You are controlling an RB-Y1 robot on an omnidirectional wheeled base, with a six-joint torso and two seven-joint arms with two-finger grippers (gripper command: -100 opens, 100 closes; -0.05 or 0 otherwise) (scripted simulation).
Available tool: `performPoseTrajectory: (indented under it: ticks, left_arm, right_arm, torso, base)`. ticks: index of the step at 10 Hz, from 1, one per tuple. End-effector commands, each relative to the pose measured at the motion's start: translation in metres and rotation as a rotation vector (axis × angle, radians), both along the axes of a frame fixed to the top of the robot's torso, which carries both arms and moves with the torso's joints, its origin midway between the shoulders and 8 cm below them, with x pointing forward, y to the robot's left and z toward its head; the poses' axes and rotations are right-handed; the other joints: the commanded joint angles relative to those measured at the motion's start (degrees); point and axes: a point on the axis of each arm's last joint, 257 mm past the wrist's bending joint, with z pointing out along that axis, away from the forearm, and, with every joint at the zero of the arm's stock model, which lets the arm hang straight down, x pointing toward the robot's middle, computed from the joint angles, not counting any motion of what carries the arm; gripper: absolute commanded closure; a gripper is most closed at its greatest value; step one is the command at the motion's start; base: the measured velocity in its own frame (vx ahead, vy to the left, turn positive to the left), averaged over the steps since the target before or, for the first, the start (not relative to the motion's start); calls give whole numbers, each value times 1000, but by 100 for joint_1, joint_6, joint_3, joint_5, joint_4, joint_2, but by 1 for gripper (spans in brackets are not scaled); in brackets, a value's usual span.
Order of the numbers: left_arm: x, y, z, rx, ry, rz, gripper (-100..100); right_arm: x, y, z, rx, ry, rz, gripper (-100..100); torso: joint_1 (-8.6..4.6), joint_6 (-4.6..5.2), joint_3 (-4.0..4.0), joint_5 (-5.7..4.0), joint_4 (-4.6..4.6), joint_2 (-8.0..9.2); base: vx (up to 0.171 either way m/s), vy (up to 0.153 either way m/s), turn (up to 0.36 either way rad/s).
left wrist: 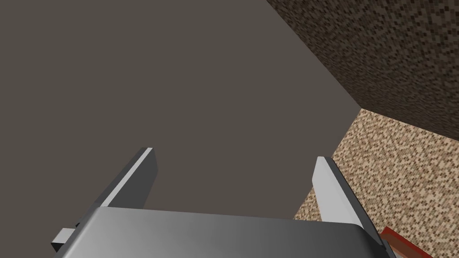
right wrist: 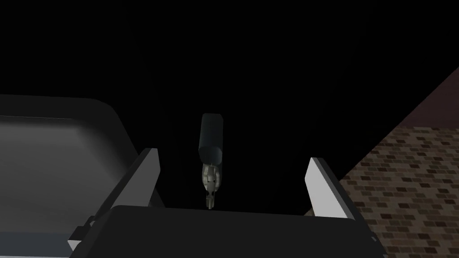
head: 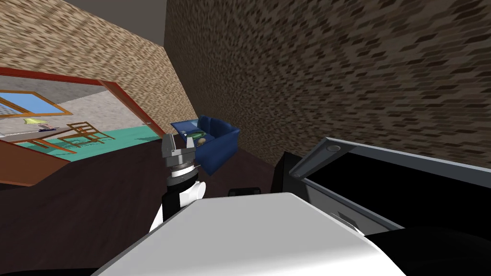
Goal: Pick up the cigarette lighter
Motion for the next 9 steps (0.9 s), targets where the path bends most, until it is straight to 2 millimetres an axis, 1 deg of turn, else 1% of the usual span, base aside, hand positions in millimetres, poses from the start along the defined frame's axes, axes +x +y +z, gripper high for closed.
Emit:
performPoseTrajectory:
  ticks: [1,2,6,7,8,9]
  left_arm:
    - [0,0,0,0,0,0,0]
    - [0,0,0,0,0,0,0]
    - [0,0,0,0,0,0,0]
    - [0,0,0,0,0,0,0]
    - [0,0,0,0,0,0,0]
    - [0,0,0,0,0,0,0]
  right_arm:
    - [0,0,0,0,0,0,-100]
    - [0,0,0,0,-1,0,100]
    - [1,0,0,0,-3,-2,100]
    - [1,0,0,0,-3,-2,0]
    - [-5,-3,6,2,13,6,100]
    - [-6,-4,8,2,17,8,100]
  torso:
    - [0,0,0,0,0,0]
    - [6,1,-4,2,-1,-7]
    - [-12,-6,-16,-16,-8,-26]
    - [-14,-6,-16,-16,-8,-26]
    - [-15,-6,-17,-17,-8,-27]
    - [-6,-3,-23,-13,-11,-38]
  base:
    - [-21,-16,8]
    - [0,0,0]
    - [-1,-1,-4]
    - [0,0,0]
    - [43,27,-54]
    - [62,41,-57]
